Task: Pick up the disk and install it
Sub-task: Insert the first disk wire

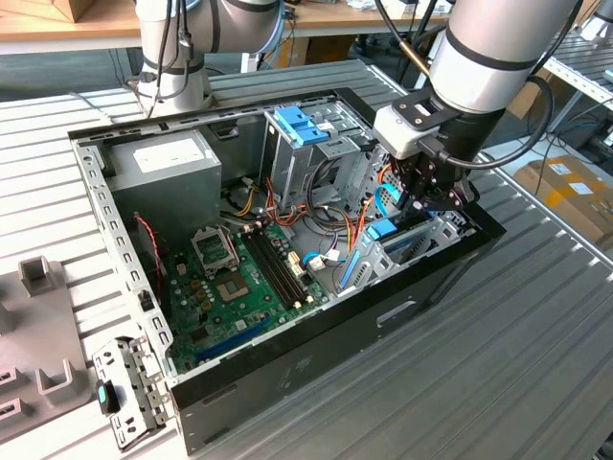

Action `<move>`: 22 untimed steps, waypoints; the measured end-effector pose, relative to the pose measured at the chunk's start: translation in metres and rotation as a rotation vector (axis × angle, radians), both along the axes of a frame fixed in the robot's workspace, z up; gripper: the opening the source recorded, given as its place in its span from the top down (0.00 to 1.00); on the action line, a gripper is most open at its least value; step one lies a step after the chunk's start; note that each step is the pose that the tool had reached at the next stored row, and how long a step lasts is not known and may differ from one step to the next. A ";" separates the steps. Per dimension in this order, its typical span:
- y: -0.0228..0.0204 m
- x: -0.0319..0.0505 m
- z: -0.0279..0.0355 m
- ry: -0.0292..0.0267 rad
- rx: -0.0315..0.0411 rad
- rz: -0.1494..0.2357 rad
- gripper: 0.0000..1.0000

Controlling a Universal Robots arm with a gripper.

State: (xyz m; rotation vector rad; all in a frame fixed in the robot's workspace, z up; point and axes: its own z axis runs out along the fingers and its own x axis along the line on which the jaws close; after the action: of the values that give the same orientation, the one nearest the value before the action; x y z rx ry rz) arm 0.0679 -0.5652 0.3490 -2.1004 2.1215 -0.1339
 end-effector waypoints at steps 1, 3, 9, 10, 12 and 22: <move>0.0000 0.0000 0.0000 -0.0001 0.0002 0.000 0.84; 0.0000 -0.0011 0.0001 -0.0028 0.0001 0.000 0.84; -0.0001 -0.0020 -0.0001 -0.0144 0.0011 0.010 0.84; -0.0001 -0.0021 -0.0009 -0.0144 0.0012 0.010 0.84; -0.0001 -0.0020 -0.0015 -0.0144 0.0009 0.010 0.84; -0.0002 -0.0020 -0.0016 -0.0145 0.0066 0.010 0.84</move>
State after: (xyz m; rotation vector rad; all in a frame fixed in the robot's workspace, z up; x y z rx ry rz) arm 0.0659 -0.5654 0.3475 -2.0992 2.1006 -0.1402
